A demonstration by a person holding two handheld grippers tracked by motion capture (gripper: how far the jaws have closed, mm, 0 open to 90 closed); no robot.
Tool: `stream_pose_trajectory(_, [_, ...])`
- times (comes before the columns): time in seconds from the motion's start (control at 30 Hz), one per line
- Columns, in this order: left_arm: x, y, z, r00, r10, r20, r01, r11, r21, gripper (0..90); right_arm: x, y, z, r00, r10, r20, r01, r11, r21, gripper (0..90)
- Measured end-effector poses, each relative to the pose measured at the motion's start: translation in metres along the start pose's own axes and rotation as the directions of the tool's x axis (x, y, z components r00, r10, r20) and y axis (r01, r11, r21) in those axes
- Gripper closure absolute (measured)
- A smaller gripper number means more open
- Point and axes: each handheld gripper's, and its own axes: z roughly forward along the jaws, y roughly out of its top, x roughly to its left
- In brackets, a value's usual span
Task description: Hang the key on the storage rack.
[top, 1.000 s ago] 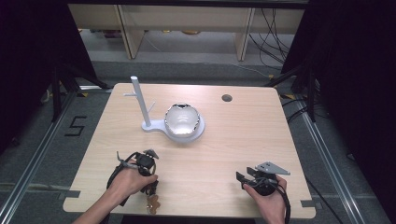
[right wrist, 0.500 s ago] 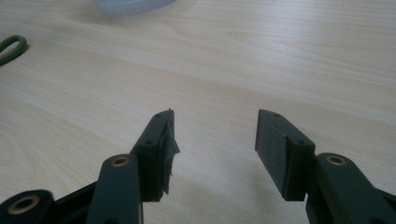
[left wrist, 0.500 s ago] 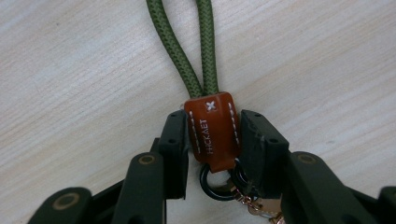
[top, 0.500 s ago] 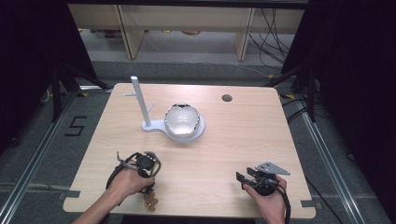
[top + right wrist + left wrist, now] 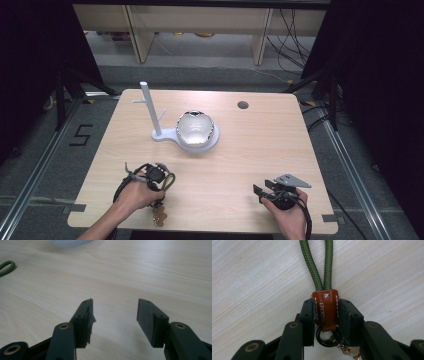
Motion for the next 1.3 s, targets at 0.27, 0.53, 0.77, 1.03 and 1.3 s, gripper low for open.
stream_pose_trajectory(0.27, [-0.001,-0.001,0.000,0.9998,0.021,0.001,-0.021,0.9997,-0.012,66.1,0.000,0.000,0.000,1.0000,-0.002,-0.002,0.002,1.000,0.001,48.0])
stream_pose_trajectory(0.53, [0.001,-0.005,-0.001,0.9967,0.080,-0.016,-0.080,0.9961,-0.038,66.9,0.004,0.000,-0.002,0.9995,0.031,0.009,-0.031,0.999,0.021,47.9])
stream_pose_trajectory(0.77, [0.006,-0.012,-0.005,0.9963,0.085,-0.017,-0.086,0.9892,-0.118,67.0,0.001,0.000,-0.001,1.0000,-0.004,0.008,0.004,1.000,0.006,48.0])
stream_pose_trajectory(1.03, [0.012,-0.028,-0.008,0.9961,0.088,0.008,-0.083,0.9640,-0.253,67.0,0.002,0.000,0.000,1.0000,-0.003,0.000,0.003,1.000,0.003,47.8])
stream_pose_trajectory(1.3, [0.018,-0.046,-0.006,0.9943,0.104,0.022,-0.088,0.9197,-0.383,67.2,0.003,0.000,0.002,0.9998,-0.014,-0.010,0.014,1.000,-0.015,47.5])
